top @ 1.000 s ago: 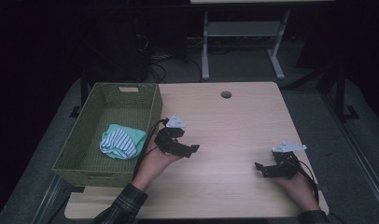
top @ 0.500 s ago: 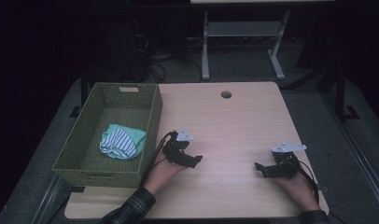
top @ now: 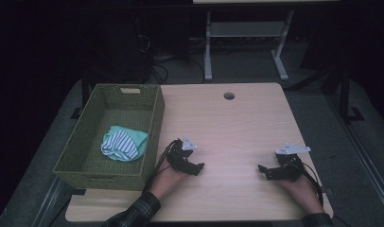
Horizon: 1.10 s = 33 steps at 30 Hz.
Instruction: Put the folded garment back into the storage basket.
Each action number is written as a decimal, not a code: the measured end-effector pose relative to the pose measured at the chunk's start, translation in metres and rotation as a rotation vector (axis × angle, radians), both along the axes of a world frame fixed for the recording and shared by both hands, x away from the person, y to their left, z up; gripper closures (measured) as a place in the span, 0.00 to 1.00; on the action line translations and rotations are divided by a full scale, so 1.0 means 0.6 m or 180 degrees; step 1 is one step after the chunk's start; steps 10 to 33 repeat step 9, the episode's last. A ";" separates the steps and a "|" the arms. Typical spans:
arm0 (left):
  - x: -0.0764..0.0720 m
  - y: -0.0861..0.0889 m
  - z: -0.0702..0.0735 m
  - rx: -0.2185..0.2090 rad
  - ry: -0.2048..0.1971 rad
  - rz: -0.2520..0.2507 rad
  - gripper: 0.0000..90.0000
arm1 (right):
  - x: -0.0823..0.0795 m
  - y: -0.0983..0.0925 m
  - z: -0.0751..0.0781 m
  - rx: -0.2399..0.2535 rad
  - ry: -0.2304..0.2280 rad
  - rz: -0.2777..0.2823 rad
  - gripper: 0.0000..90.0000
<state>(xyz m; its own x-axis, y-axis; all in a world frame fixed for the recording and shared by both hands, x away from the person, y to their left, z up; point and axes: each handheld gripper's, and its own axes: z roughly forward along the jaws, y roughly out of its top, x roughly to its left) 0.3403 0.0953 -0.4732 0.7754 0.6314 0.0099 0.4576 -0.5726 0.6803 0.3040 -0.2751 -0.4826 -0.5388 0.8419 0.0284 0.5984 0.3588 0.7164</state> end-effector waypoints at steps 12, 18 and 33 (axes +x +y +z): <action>-0.004 0.007 -0.008 -0.0137 -0.0089 -0.0039 0.14 | -0.001 0.000 0.000 -0.0002 0.0000 0.0005 0.10; -0.004 0.007 -0.008 -0.0137 -0.0089 -0.0039 0.14 | -0.001 0.000 0.000 -0.0002 0.0000 0.0005 0.10; -0.004 0.007 -0.008 -0.0137 -0.0089 -0.0039 0.14 | -0.001 0.000 0.000 -0.0002 0.0000 0.0005 0.10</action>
